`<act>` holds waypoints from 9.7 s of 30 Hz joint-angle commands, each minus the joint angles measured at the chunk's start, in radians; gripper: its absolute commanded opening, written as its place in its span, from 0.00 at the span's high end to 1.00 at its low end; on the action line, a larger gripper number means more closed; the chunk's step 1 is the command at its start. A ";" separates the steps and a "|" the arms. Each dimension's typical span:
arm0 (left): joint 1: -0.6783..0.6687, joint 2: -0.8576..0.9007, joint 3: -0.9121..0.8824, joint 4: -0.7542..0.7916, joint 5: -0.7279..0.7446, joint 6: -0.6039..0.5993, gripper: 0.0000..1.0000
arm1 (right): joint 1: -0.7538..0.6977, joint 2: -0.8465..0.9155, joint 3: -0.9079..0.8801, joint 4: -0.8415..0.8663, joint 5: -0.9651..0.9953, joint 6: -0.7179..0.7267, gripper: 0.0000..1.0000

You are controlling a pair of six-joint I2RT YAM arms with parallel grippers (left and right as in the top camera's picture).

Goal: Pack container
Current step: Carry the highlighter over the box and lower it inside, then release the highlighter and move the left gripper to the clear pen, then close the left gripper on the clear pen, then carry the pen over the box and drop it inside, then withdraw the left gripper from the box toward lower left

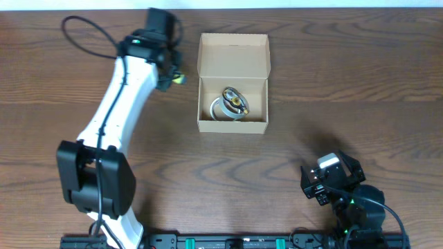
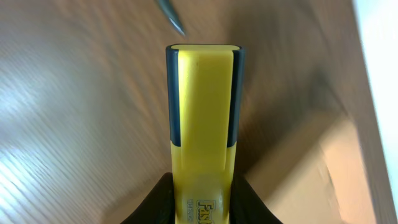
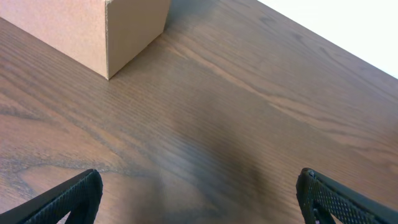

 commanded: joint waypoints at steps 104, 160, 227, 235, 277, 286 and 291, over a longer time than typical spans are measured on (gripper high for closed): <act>0.328 0.478 0.346 -0.206 0.038 -0.336 0.00 | -0.007 -0.006 -0.003 -0.002 0.002 0.011 0.01; 0.320 0.558 0.354 -0.200 0.094 -0.336 0.86 | -0.007 -0.006 -0.003 -0.002 0.002 0.011 0.01; -0.398 0.309 0.351 -0.240 0.016 -0.323 0.93 | -0.007 -0.006 -0.003 -0.002 0.002 0.011 0.01; -0.411 0.383 0.351 -0.219 0.040 -0.352 0.90 | -0.007 -0.006 -0.003 -0.002 0.002 0.011 0.01; -0.133 -0.609 -0.364 -0.201 -0.352 0.201 0.05 | -0.007 -0.006 -0.003 -0.002 0.002 0.011 0.01; -0.087 -0.766 -0.455 -0.264 -0.362 0.564 0.04 | -0.007 -0.006 -0.003 -0.002 0.002 0.011 0.01; -0.088 -0.764 -0.456 -0.331 -0.345 0.666 0.05 | -0.007 -0.006 -0.003 -0.002 0.002 0.011 0.01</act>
